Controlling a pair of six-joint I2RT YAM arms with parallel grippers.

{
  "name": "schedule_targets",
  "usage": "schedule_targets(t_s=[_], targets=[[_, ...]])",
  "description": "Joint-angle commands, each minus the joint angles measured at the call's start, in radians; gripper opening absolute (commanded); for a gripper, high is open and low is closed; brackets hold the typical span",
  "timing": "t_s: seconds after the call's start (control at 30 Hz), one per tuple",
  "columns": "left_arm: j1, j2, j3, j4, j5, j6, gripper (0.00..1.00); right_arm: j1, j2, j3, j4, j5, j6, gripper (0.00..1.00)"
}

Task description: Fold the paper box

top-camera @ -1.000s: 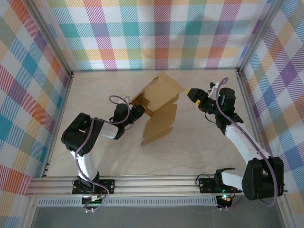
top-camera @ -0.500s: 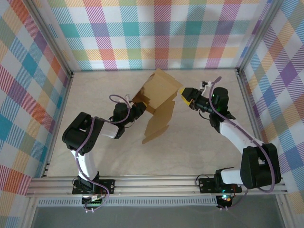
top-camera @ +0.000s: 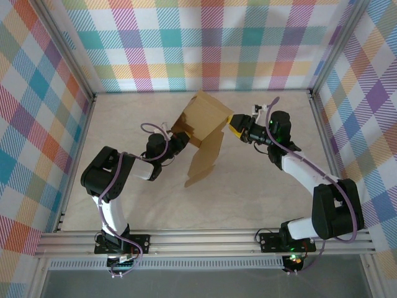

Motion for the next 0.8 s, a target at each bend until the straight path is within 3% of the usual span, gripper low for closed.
schedule_targets(t_s=[0.0,0.2,0.5,0.77], targets=[[0.014,0.026,0.003,0.071,0.011,-0.071,0.00,0.009,-0.072,-0.028,0.002,0.017,-0.037,0.65],[0.015,0.067,0.015,0.136,0.033,-0.138,0.00,0.007,-0.091,-0.089,0.046,0.048,0.003,0.66],[0.014,0.018,0.008,0.089,0.053,-0.022,0.00,0.011,-0.013,-0.009,0.126,-0.031,0.073,0.66],[0.011,0.000,0.003,0.071,0.062,0.021,0.00,0.046,0.062,0.062,0.059,-0.070,0.059,0.65]])
